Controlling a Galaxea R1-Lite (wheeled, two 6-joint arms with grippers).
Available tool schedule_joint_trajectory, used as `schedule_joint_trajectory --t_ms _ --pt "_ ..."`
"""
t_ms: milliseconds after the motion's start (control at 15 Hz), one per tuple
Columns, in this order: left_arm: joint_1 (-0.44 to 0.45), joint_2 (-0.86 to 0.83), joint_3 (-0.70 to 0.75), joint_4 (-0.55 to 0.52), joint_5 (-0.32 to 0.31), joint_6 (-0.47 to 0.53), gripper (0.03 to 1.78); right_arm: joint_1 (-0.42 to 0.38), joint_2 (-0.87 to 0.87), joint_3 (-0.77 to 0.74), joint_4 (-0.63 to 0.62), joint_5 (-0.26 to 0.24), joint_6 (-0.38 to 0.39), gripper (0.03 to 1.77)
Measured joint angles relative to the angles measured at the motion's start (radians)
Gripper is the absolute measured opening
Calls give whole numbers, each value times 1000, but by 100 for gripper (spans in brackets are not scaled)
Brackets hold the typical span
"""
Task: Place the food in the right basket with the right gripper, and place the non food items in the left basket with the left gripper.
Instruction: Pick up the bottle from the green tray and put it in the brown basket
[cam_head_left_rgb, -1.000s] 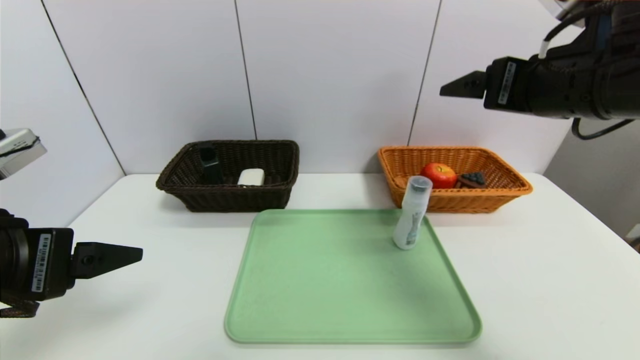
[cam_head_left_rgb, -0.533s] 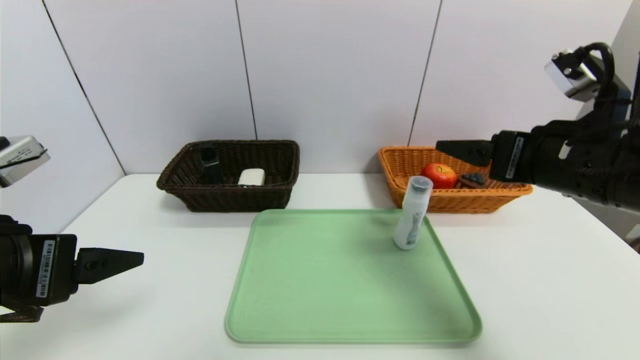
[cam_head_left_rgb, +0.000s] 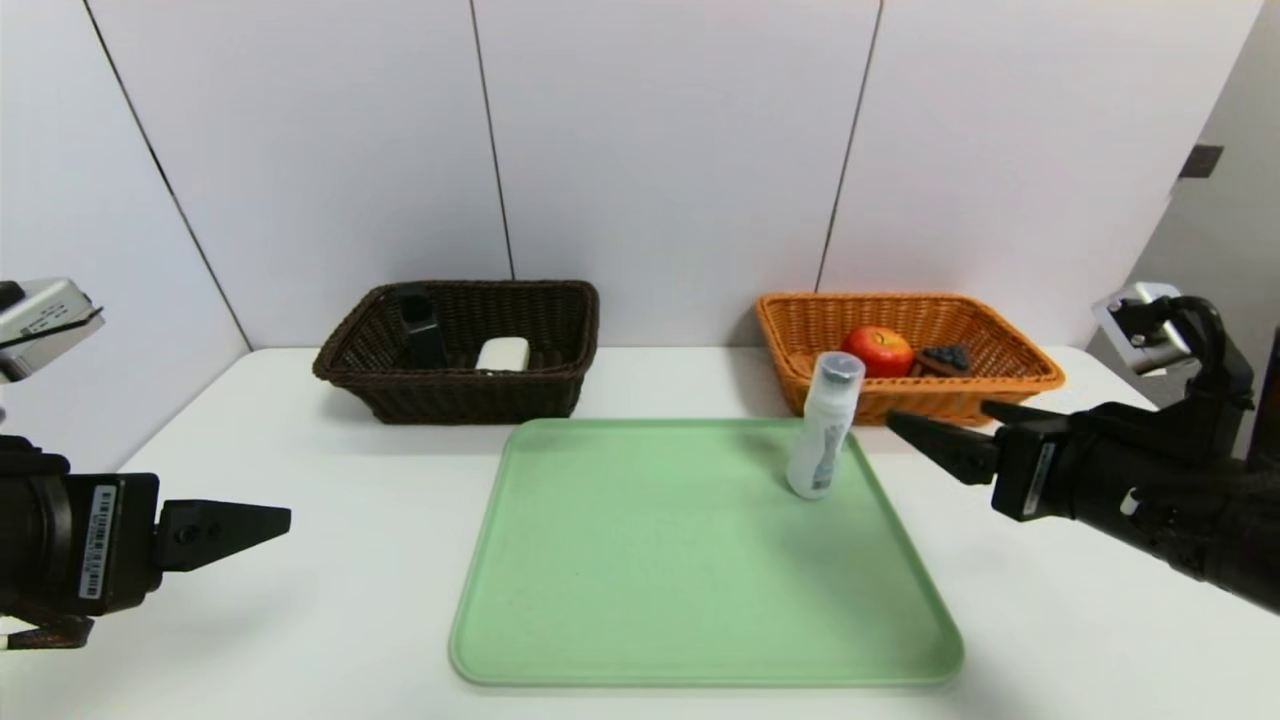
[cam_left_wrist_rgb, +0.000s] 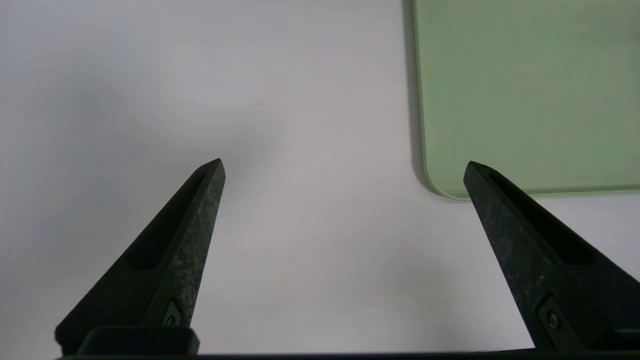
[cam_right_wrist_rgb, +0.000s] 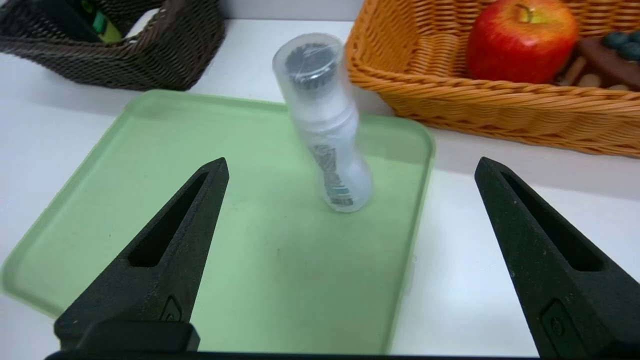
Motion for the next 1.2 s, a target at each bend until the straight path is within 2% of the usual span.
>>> schedule_joint_trajectory --t_ms 400,867,1200 --pt "0 0 28 -31 -1 4 169 6 127 157 -357 30 -19 170" --pt "0 1 32 -32 -1 6 169 9 397 264 -837 31 -121 170" --pt "0 5 38 -32 -1 6 169 23 487 235 -860 31 -139 170"
